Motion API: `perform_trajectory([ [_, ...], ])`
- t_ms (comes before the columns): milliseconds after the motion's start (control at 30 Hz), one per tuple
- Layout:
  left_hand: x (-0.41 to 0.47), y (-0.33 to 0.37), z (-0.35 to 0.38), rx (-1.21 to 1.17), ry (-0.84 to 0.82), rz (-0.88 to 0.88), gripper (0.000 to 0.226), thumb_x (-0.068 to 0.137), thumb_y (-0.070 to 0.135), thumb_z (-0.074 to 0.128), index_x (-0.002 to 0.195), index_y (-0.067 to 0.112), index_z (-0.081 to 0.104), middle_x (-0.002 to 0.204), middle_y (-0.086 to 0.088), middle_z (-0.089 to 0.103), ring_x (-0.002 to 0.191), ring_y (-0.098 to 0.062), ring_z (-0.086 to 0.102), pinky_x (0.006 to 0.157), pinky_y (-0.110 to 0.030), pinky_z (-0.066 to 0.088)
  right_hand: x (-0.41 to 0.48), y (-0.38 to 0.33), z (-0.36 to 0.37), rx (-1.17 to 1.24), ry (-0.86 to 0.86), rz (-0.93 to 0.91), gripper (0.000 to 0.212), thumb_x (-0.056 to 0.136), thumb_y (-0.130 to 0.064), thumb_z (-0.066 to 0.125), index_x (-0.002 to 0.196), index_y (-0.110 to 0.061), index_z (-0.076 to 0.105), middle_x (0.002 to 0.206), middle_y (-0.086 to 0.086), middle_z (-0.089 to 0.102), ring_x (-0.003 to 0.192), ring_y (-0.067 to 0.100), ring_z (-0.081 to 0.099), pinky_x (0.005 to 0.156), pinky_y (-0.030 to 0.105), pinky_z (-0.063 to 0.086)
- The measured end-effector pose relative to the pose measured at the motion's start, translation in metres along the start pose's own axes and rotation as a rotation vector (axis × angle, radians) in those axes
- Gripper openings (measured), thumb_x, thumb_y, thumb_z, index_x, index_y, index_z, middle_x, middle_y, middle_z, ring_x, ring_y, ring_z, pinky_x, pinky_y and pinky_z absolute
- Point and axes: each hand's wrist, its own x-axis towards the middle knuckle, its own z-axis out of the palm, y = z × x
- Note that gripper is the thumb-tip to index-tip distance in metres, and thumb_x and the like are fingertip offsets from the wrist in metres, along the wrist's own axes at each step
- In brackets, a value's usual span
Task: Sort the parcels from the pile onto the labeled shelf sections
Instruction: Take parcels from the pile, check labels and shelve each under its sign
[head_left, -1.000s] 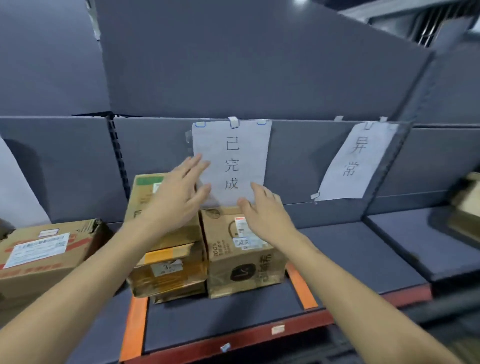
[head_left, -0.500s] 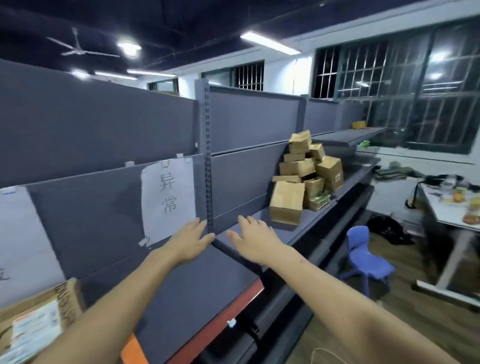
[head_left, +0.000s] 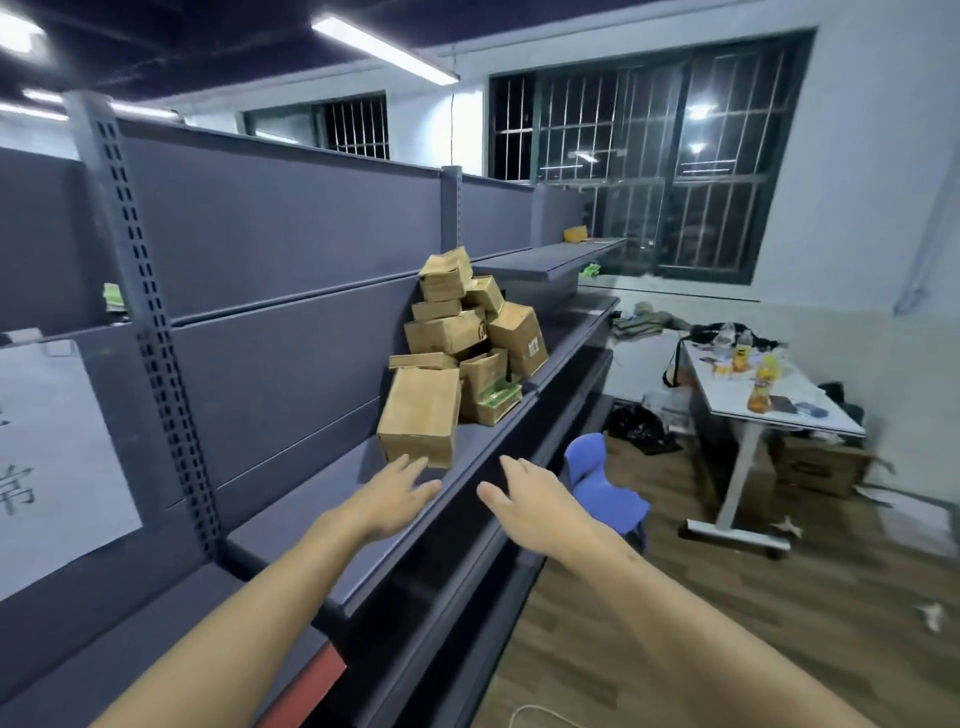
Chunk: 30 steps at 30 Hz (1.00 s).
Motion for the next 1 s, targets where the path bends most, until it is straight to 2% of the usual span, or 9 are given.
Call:
perform_trajectory([
  [133, 0.080, 0.011, 0.007, -0.056, 0.004, 0.026, 0.063, 0.100, 0.046, 0.034, 0.152, 0.017, 0.016, 0.160, -0.004, 0.010, 0.147, -0.019, 0.010, 0.117, -0.034, 0.012, 0.059, 0.034, -0.011, -0.011, 0.024, 0.010, 0.065, 0.101, -0.049, 0.030, 0.152, -0.011, 0.017, 0.156, 0.010, 0.027, 0.143, 0.030, 0.023, 0.114, 0.044, 0.026],
  [367, 0.230, 0.025, -0.007, -0.179, 0.071, 0.107, 0.060, 0.099, 0.044, 0.037, 0.151, 0.018, 0.023, 0.157, -0.001, 0.022, 0.143, -0.020, 0.023, 0.118, -0.038, 0.018, 0.178, 0.089, -0.049, -0.038, 0.085, 0.050, 0.059, 0.100, -0.046, 0.034, 0.144, -0.007, 0.032, 0.148, 0.013, 0.038, 0.137, 0.031, 0.032, 0.111, 0.042, 0.031],
  [467, 0.285, 0.029, -0.022, -0.250, 0.089, 0.103, 0.067, 0.092, 0.054, 0.038, 0.150, 0.022, 0.026, 0.156, 0.002, 0.027, 0.141, -0.018, 0.028, 0.116, -0.040, 0.024, 0.224, 0.109, -0.068, -0.011, 0.140, 0.065, 0.059, 0.100, -0.045, 0.035, 0.145, -0.007, 0.032, 0.148, 0.012, 0.039, 0.137, 0.030, 0.035, 0.111, 0.039, 0.031],
  [533, 0.312, 0.029, -0.030, -0.278, 0.098, 0.094, 0.066, 0.092, 0.054, 0.038, 0.150, 0.023, 0.026, 0.156, 0.002, 0.026, 0.140, -0.018, 0.030, 0.115, -0.037, 0.027, 0.255, 0.122, -0.072, 0.019, 0.138, 0.077, 0.053, 0.100, -0.043, 0.036, 0.137, -0.006, 0.040, 0.140, 0.013, 0.046, 0.129, 0.032, 0.042, 0.104, 0.039, 0.036],
  [667, 0.364, 0.022, -0.047, -0.207, 0.171, 0.076, 0.057, 0.100, 0.041, 0.037, 0.150, 0.017, 0.023, 0.157, -0.003, 0.023, 0.143, -0.020, 0.023, 0.116, -0.035, 0.019, 0.319, 0.135, -0.073, 0.099, 0.158, 0.039, 0.037, 0.098, -0.042, 0.037, 0.111, -0.011, 0.051, 0.105, 0.009, 0.057, 0.098, 0.031, 0.054, 0.085, 0.040, 0.046],
  [767, 0.402, 0.010, -0.059, -0.156, 0.205, 0.051, 0.058, 0.100, 0.042, 0.037, 0.151, 0.019, 0.023, 0.158, -0.003, 0.021, 0.145, -0.019, 0.019, 0.118, -0.036, 0.016, 0.373, 0.140, -0.070, 0.118, 0.144, -0.013, 0.030, 0.097, -0.043, 0.038, 0.098, -0.014, 0.049, 0.102, 0.007, 0.057, 0.095, 0.027, 0.054, 0.079, 0.037, 0.043],
  [833, 0.425, 0.005, -0.068, -0.137, 0.223, 0.024, 0.057, 0.100, 0.042, 0.036, 0.151, 0.020, 0.021, 0.158, -0.003, 0.019, 0.145, -0.019, 0.018, 0.117, -0.036, 0.017, 0.414, 0.142, -0.068, 0.124, 0.142, -0.068, 0.037, 0.096, -0.047, 0.037, 0.106, -0.015, 0.051, 0.112, 0.007, 0.059, 0.106, 0.028, 0.056, 0.089, 0.040, 0.046],
  [900, 0.450, 0.001, -0.078, -0.114, 0.249, 0.000, 0.058, 0.100, 0.042, 0.036, 0.151, 0.021, 0.020, 0.158, -0.002, 0.019, 0.145, -0.019, 0.020, 0.116, -0.034, 0.018, 0.458, 0.143, -0.068, 0.121, 0.123, -0.116, 0.046, 0.097, -0.047, 0.036, 0.124, -0.014, 0.050, 0.127, 0.011, 0.055, 0.118, 0.032, 0.051, 0.099, 0.044, 0.043],
  [1000, 0.486, -0.002, -0.101, -0.090, 0.320, -0.032, 0.058, 0.100, 0.043, 0.036, 0.151, 0.021, 0.020, 0.158, -0.001, 0.021, 0.144, -0.017, 0.021, 0.116, -0.032, 0.018, 0.525, 0.139, -0.074, 0.148, 0.123, -0.192, 0.056, 0.097, -0.048, 0.038, 0.138, -0.010, 0.040, 0.138, 0.013, 0.048, 0.127, 0.032, 0.045, 0.104, 0.045, 0.040],
])
